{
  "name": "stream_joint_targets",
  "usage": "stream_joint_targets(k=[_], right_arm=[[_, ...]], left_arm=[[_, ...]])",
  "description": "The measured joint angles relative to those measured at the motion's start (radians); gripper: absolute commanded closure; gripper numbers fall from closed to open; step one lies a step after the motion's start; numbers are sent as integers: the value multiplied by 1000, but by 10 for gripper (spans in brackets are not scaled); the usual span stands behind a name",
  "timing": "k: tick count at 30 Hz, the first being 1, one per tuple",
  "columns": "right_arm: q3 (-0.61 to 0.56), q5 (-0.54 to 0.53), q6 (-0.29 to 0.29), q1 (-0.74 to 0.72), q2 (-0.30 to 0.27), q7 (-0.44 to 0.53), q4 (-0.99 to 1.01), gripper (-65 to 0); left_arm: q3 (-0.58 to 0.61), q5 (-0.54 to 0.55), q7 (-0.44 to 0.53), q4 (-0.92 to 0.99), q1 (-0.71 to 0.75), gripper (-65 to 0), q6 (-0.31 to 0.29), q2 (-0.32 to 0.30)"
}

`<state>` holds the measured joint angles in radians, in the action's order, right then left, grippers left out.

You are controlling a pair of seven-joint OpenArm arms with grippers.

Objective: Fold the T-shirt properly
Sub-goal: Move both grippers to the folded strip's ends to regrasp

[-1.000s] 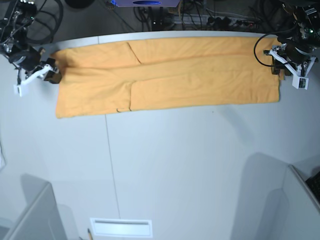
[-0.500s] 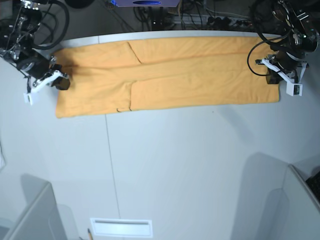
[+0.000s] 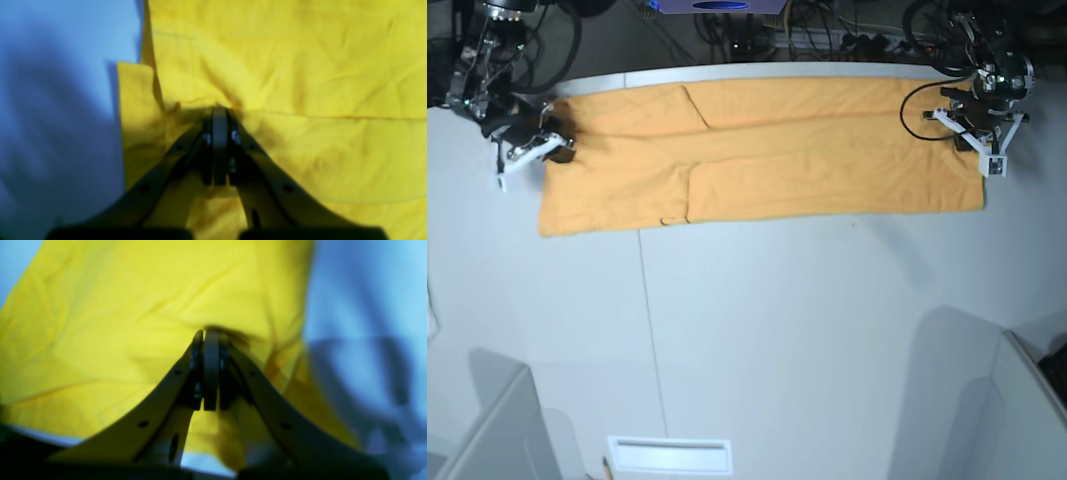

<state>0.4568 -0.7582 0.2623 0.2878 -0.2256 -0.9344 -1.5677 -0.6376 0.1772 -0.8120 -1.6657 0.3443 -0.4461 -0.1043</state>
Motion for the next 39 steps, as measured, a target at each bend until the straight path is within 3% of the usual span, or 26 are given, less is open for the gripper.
stream_joint_targets(k=[9,14,17,19,25,32,34,39], right_arm=[[0,163,13,-228,29,13,164,0],[4,248,-2,-403,28,8,280,0],[3,242,0,-472,28,8,272,0],[3,246,-3,-469,29,-19,196,0],[11,131,-3,-375,55,-106,-100,0],[10,-11,0,-262,55,-107,-233,0],[6,-19,1,-224,61,-100,-239,0],[7,-16,0,-149,93,-93,-245,0]], left_arm=[[-7,-8,46,175,-195,0,0,-18],[-2,-34,3,248,-329,0,1,-13],[-5,-47,-114,217,-372,0,3,-9],[-6,-57,-204,136,-357,0,0,0],[-123,-49,-199,-134,-252,0,-4,7],[-279,-49,-200,-197,-227,0,-252,9],[-315,-49,-201,-196,-219,0,-250,8],[-389,166,-204,-118,-179,0,-251,-16]])
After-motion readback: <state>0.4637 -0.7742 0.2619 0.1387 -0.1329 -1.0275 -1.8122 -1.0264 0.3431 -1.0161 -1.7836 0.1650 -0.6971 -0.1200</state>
